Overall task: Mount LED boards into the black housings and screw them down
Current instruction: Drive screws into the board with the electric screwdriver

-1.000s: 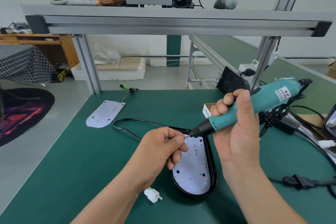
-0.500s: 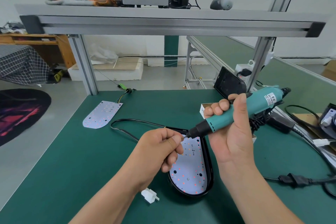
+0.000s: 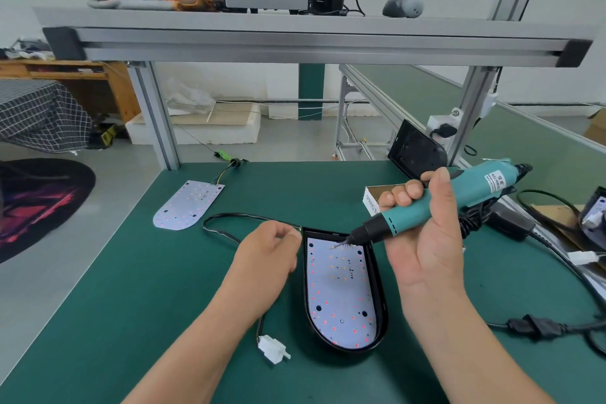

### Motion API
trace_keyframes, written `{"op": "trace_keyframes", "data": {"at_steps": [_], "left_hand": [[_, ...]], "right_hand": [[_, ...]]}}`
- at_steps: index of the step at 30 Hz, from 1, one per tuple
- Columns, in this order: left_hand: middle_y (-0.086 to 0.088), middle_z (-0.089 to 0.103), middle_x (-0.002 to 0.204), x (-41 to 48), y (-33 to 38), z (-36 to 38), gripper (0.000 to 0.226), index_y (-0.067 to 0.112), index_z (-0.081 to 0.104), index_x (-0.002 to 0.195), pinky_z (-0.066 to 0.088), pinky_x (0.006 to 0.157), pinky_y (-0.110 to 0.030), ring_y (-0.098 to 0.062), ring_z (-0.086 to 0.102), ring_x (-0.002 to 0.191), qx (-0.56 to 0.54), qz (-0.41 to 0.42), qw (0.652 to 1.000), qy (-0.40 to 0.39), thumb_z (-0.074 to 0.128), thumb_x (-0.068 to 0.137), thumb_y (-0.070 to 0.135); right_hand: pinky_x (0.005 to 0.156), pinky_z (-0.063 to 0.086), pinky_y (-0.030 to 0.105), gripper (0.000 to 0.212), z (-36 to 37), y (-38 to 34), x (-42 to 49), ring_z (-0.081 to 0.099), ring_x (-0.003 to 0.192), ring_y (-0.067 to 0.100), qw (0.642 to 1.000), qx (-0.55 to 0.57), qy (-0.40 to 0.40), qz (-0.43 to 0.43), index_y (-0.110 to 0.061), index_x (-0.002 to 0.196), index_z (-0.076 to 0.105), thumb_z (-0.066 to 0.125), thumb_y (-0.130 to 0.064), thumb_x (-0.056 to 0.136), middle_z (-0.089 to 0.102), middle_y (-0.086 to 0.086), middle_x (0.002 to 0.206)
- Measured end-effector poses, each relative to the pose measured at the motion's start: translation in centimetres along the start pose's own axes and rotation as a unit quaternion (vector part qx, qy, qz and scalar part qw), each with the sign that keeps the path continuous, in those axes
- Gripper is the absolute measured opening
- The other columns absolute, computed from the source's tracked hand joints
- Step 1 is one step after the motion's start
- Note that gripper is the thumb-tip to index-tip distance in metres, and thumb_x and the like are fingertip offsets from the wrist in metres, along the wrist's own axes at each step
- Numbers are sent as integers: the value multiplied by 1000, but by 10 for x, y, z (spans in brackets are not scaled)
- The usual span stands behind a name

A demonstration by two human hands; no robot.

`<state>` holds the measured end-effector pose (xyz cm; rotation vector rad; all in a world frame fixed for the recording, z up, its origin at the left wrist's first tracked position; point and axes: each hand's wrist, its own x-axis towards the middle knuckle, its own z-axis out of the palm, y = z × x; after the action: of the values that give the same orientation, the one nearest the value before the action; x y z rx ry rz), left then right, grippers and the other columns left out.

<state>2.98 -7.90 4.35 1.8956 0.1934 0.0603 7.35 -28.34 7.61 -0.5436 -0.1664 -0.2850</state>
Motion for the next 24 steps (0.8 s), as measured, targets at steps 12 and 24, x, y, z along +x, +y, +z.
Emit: {"op": "trace_keyframes", "data": {"at_steps": [12, 24], "left_hand": [[4, 64, 80, -12, -1, 10, 36, 21, 54, 96, 48, 61, -35, -16, 59, 68, 240, -3, 969, -56, 58, 84, 54], [18, 48, 59, -8, -9, 13, 23, 21, 50, 82, 33, 51, -27, -7, 38, 50, 175, 20, 982, -62, 61, 77, 40]], "right_hand": [[67, 44, 31, 20, -33, -14, 25, 45, 63, 16, 992, -114, 54, -26, -20, 87, 56, 73, -18, 98, 48, 2, 72], [66, 47, 29, 16, -34, -7, 24, 45, 64, 19, 985, -170, -6, -34, -20, 90, 60, 75, -15, 93, 48, 5, 73]]}}
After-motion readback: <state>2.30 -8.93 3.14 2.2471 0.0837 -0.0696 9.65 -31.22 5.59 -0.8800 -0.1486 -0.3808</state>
